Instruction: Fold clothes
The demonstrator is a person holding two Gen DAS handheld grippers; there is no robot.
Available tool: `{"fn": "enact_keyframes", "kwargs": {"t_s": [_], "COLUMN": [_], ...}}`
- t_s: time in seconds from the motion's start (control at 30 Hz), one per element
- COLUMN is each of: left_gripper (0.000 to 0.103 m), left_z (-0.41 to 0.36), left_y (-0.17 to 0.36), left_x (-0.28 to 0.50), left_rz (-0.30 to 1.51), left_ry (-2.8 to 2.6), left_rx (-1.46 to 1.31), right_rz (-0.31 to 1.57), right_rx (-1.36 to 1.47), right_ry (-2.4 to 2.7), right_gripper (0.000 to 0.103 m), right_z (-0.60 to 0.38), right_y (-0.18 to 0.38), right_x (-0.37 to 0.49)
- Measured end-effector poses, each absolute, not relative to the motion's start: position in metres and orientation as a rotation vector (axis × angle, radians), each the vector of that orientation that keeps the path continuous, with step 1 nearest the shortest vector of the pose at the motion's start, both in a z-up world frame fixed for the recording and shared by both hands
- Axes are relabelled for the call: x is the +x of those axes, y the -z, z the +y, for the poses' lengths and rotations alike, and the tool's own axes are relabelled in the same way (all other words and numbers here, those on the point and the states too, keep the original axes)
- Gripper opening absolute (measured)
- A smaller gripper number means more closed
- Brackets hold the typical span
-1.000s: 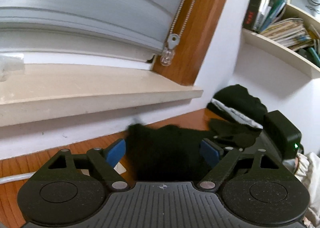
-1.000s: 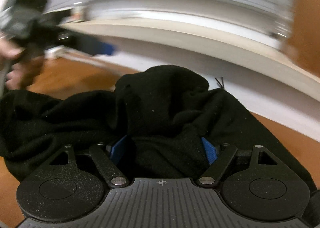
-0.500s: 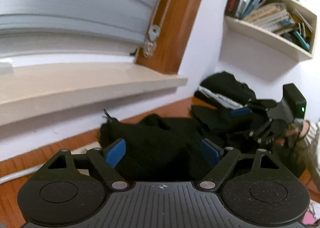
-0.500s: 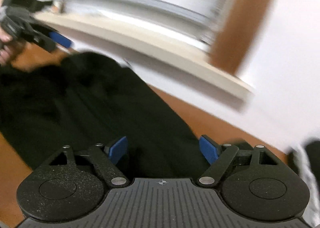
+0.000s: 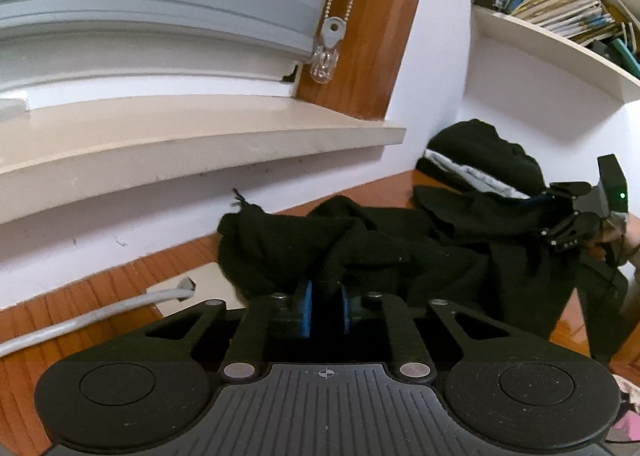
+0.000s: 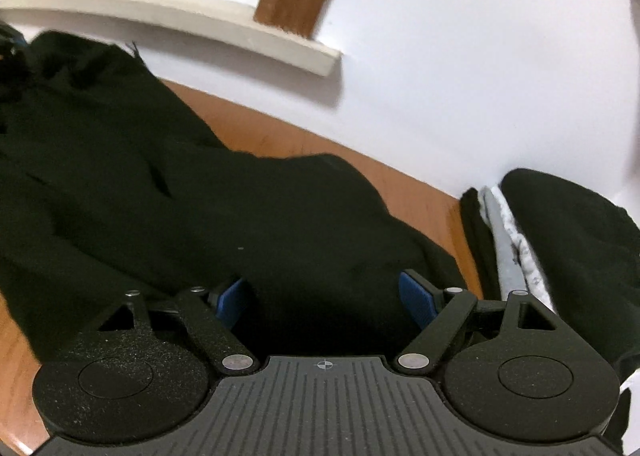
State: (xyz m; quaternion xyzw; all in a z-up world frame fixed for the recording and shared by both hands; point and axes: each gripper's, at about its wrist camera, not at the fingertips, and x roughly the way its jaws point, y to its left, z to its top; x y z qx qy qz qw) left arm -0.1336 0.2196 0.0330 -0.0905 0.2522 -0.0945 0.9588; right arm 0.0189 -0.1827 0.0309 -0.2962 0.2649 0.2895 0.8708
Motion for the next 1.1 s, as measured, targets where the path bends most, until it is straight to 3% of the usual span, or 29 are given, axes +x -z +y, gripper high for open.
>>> {"fn": "enact_keyframes", "kwargs": {"t_s": [0.03, 0.07, 0.17, 0.27, 0.5, 0.63, 0.8, 0.9, 1.0, 1.1], "left_gripper": [0.011, 0.01, 0.008, 0.007, 0.007, 0.007, 0.012, 0.022, 0.044, 0.052], "left_z": [0.219, 0.221, 0.233, 0.246, 0.28, 0.299, 0.305, 0.303, 0.303, 0.303], "left_y": [-0.034, -0.035, -0.043, -0.05, -0.066, -0.069, -0.061, -0.061, -0.063, -0.063], "left_x": [-0.133, -0.134, -0.141, -0.148, -0.172, -0.183, -0.175, -0.173, -0.174, -0.175], "left_rz": [0.506, 0.497, 0.447, 0.398, 0.312, 0.306, 0.377, 0.389, 0.379, 0.37], "left_ry": [0.178, 0.161, 0.088, 0.018, -0.085, -0.132, -0.102, -0.104, -0.123, -0.13], "left_rx": [-0.177, -0.175, -0.198, -0.222, -0.281, -0.295, -0.317, -0.31, -0.31, -0.311], "right_rz": [0.568, 0.561, 0.494, 0.408, 0.244, 0.254, 0.447, 0.449, 0.438, 0.422], "right_rx": [-0.615, -0.613, -0.597, -0.569, -0.44, -0.318, -0.275, -0.281, -0.287, -0.253], "right_ry": [-0.615, -0.612, -0.601, -0.547, -0.217, 0.057, 0.015, -0.047, -0.121, -0.253], "right_gripper": [0.054, 0.033, 0.015, 0.009, 0.008, 0.01, 0.039, 0.051, 0.054, 0.065], "right_z": [-0.18, -0.177, -0.181, -0.19, -0.251, -0.31, -0.335, -0.32, -0.3, -0.279], "right_y": [-0.03, -0.032, -0.045, -0.071, -0.142, -0.163, -0.13, -0.119, -0.11, -0.102], "right_x": [0.022, 0.021, 0.013, 0.014, 0.035, 0.051, 0.068, 0.062, 0.055, 0.046]}}
